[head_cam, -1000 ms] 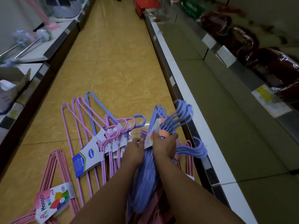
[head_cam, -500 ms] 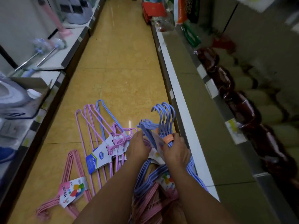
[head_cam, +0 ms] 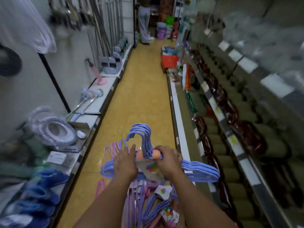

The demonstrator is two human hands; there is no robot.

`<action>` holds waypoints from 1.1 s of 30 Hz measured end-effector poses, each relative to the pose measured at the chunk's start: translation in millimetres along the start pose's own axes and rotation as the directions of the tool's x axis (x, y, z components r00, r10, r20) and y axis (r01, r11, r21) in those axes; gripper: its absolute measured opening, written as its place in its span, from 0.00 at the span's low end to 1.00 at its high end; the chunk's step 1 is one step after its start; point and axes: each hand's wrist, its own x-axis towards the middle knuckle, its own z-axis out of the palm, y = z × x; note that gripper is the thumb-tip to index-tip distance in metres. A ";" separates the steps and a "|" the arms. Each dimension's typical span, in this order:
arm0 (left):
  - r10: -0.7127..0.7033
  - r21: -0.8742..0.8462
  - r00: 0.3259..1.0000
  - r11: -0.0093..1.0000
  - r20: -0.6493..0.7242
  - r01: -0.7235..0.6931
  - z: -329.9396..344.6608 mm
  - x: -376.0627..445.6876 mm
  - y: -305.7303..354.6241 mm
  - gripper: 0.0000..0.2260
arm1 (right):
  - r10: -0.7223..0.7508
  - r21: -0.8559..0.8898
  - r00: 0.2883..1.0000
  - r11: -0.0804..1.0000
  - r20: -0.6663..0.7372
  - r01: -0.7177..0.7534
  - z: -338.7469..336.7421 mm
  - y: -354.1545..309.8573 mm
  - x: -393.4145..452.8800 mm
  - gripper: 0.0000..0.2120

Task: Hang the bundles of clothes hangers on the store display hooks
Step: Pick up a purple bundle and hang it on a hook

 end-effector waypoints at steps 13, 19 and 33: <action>-0.154 -0.210 0.910 0.975 -0.384 0.077 -231.2 -89.3 -56.8 0.11 | -0.117 0.008 0.993 0.993 0.032 0.117 -104.2 -156.6 -47.2 0.28; -0.312 -0.287 0.847 0.937 -0.430 0.200 -273.0 -147.3 -99.3 0.14 | -0.340 -0.152 0.920 0.937 -0.196 0.314 -100.8 -219.4 -68.1 0.12; -0.639 -0.390 0.481 0.759 -0.600 0.522 -305.7 -306.5 -161.7 0.12 | -0.747 -0.194 0.631 0.664 -0.209 0.722 -81.6 -343.0 -158.7 0.11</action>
